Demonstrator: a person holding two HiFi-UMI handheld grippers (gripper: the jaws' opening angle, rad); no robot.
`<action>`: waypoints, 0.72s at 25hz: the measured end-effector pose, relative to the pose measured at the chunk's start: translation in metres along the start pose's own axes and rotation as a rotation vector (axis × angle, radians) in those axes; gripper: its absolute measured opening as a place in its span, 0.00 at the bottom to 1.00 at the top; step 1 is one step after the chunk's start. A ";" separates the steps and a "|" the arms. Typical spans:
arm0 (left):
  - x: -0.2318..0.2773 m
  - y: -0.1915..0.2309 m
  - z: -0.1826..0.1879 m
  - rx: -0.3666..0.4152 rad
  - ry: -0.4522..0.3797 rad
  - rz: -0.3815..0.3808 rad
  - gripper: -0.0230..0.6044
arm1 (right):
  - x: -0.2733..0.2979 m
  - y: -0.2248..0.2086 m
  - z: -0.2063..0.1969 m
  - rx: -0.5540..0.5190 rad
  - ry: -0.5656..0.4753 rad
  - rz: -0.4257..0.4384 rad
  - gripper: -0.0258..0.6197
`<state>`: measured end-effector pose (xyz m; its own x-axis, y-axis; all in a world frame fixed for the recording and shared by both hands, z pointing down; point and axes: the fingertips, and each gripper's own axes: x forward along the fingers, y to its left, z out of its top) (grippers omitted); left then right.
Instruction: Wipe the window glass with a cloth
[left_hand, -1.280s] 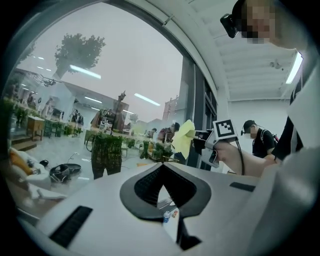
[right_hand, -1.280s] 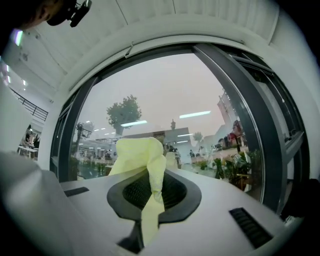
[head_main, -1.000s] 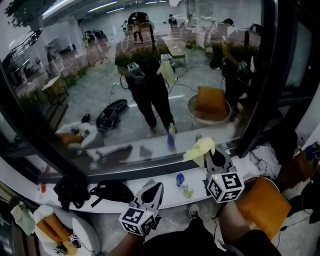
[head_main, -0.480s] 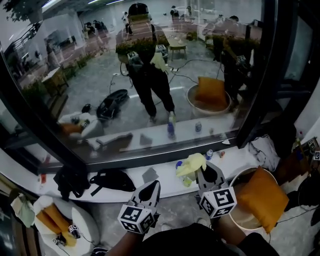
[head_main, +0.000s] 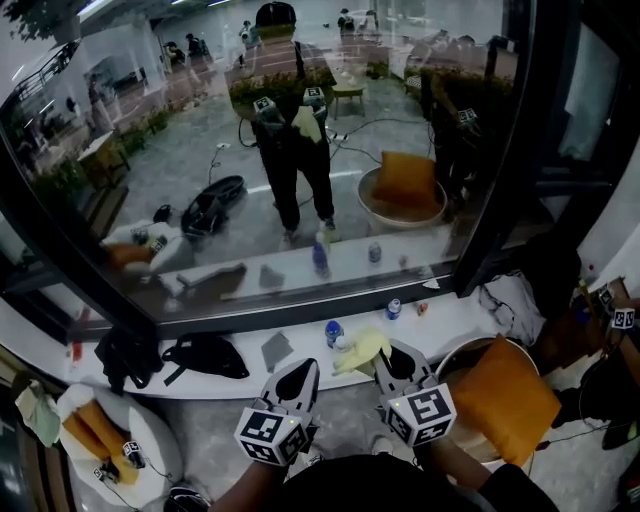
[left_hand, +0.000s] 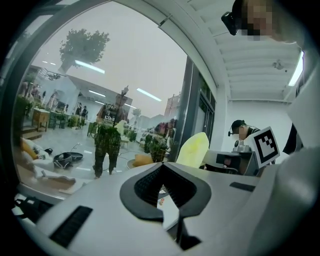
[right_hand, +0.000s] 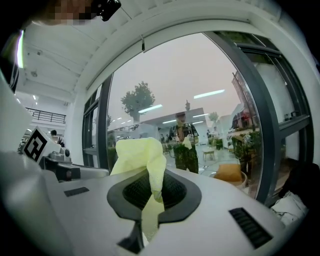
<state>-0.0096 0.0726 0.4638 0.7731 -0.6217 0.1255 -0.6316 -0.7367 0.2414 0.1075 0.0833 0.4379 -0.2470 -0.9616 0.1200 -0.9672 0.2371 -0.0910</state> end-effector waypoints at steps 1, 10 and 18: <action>0.003 -0.005 0.000 0.004 -0.002 0.006 0.04 | -0.004 -0.006 0.000 -0.001 -0.002 0.003 0.10; 0.022 -0.035 -0.006 0.012 -0.007 0.034 0.04 | -0.018 -0.035 -0.003 -0.002 -0.008 0.054 0.10; 0.027 -0.053 -0.006 0.036 -0.005 0.019 0.04 | -0.030 -0.042 0.001 0.006 -0.017 0.051 0.10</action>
<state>0.0447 0.0965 0.4599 0.7604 -0.6374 0.1245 -0.6482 -0.7334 0.2046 0.1553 0.1024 0.4371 -0.2945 -0.9505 0.0987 -0.9531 0.2847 -0.1022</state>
